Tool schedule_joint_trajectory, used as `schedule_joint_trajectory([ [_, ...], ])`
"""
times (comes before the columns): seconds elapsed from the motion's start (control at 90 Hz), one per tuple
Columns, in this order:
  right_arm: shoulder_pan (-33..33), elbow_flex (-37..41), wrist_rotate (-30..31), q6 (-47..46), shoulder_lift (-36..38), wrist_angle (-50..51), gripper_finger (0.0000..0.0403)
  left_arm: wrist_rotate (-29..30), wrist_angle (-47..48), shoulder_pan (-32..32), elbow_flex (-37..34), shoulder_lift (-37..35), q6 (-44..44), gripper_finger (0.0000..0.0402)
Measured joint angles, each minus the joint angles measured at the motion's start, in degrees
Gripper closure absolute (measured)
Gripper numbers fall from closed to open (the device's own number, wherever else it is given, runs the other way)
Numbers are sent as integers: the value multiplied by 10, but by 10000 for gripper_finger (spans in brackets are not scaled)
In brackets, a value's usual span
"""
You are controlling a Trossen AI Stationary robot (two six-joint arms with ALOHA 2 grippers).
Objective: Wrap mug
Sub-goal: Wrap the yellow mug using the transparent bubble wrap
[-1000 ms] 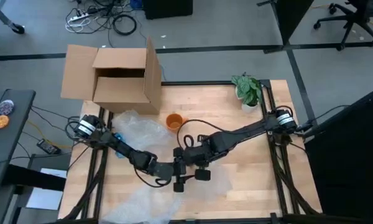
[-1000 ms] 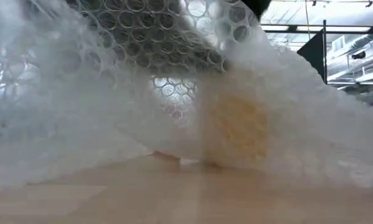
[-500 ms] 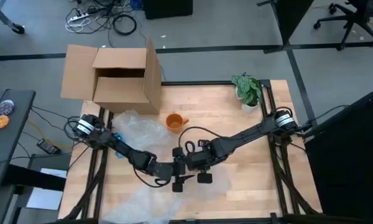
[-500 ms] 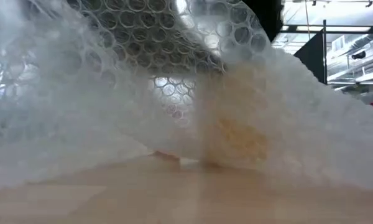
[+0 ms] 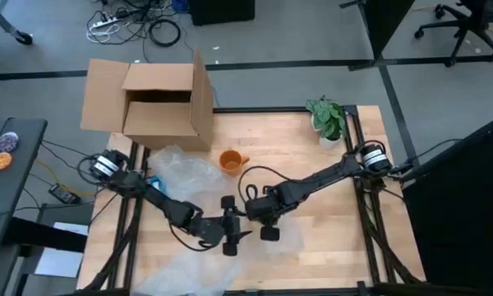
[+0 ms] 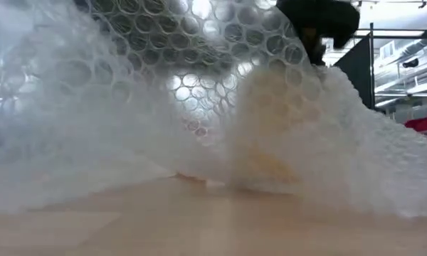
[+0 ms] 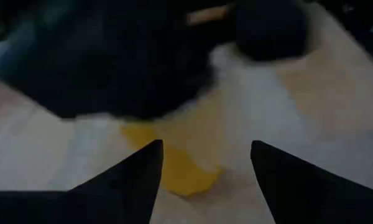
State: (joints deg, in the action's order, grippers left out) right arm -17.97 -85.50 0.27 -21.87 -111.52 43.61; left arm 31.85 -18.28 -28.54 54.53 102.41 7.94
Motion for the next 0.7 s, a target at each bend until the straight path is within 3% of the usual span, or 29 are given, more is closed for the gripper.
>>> schedule_joint_trajectory([
  [0.422, -37, -185, 0, 0, 1, 178, 403, -10, -16, 9, 0, 12, 3, 172],
  [0.7, -70, -171, 2, -5, 1, 155, 403, -10, -16, 9, 1, 12, 14, 172],
])
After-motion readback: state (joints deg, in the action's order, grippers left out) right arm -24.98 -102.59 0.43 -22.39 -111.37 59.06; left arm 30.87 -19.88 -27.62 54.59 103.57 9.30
